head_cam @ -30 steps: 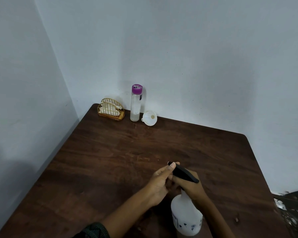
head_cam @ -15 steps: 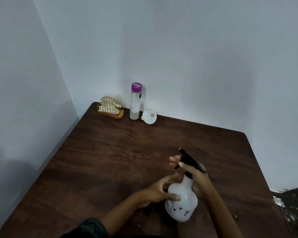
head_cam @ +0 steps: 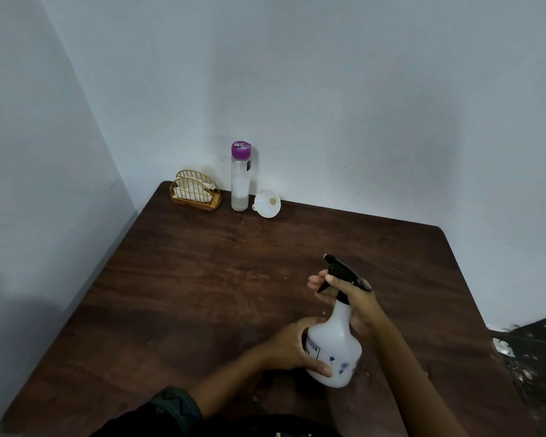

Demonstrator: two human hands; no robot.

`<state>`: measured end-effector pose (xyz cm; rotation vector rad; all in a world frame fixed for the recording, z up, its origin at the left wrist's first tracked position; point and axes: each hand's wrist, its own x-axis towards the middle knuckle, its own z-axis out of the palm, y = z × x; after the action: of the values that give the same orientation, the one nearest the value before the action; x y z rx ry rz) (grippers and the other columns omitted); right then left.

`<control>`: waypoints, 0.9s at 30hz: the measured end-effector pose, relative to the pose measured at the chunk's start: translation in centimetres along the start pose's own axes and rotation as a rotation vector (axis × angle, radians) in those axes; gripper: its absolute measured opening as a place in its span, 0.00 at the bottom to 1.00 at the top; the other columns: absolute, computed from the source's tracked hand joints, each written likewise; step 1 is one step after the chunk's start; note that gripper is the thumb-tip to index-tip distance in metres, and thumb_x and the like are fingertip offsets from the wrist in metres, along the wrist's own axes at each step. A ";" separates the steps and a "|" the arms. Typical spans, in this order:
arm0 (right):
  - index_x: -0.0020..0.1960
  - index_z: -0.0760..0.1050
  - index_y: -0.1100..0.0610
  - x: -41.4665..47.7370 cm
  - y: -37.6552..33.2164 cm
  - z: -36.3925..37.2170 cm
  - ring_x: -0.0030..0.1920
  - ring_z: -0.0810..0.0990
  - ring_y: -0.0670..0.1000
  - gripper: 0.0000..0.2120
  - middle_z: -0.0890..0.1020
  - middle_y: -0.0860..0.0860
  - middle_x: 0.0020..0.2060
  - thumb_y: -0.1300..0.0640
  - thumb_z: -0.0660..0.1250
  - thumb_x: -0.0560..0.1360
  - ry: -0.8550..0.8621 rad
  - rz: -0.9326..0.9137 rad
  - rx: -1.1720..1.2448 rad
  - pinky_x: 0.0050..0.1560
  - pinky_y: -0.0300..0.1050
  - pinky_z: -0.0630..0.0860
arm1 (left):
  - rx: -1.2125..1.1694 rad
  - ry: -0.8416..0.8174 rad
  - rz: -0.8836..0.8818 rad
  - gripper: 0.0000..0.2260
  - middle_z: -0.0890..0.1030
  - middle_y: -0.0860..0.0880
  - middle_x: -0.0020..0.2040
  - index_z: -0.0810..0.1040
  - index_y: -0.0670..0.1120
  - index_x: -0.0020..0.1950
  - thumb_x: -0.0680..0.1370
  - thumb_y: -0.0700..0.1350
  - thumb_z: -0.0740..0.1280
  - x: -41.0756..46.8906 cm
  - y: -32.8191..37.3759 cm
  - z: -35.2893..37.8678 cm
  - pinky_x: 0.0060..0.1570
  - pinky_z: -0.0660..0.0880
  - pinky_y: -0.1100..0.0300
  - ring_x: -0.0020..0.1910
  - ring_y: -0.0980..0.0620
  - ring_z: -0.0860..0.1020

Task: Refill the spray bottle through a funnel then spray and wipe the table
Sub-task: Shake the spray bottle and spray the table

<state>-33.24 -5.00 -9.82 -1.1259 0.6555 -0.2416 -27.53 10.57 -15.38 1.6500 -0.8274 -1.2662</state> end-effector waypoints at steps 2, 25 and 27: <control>0.45 0.80 0.65 0.0 0.2 0.2 0.36 0.82 0.56 0.05 0.82 0.60 0.36 0.62 0.69 0.73 0.085 -0.012 -0.004 0.41 0.50 0.81 | 0.030 0.012 0.007 0.41 0.75 0.54 0.64 0.66 0.52 0.71 0.62 0.49 0.80 0.1 -0.2 0.0 0.62 0.75 0.54 0.61 0.56 0.75; 0.52 0.77 0.67 -0.3 -0.2 -0.7 0.47 0.84 0.60 0.13 0.84 0.62 0.45 0.57 0.65 0.76 0.071 0.043 0.038 0.49 0.50 0.81 | 0.010 -0.018 0.037 0.31 0.80 0.53 0.59 0.72 0.53 0.65 0.64 0.46 0.79 0.4 0.1 0.5 0.58 0.76 0.57 0.57 0.59 0.78; 0.46 0.78 0.66 -0.3 -0.1 -0.5 0.34 0.82 0.56 0.11 0.82 0.60 0.35 0.57 0.67 0.75 0.154 0.002 0.018 0.41 0.47 0.81 | 0.011 -0.015 0.033 0.33 0.80 0.53 0.59 0.72 0.52 0.66 0.64 0.47 0.79 0.5 0.1 0.4 0.59 0.76 0.56 0.57 0.59 0.78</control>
<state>-33.72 -5.27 -9.79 -1.0965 0.7893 -0.3343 -27.80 10.00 -15.52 1.6312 -0.8691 -1.2548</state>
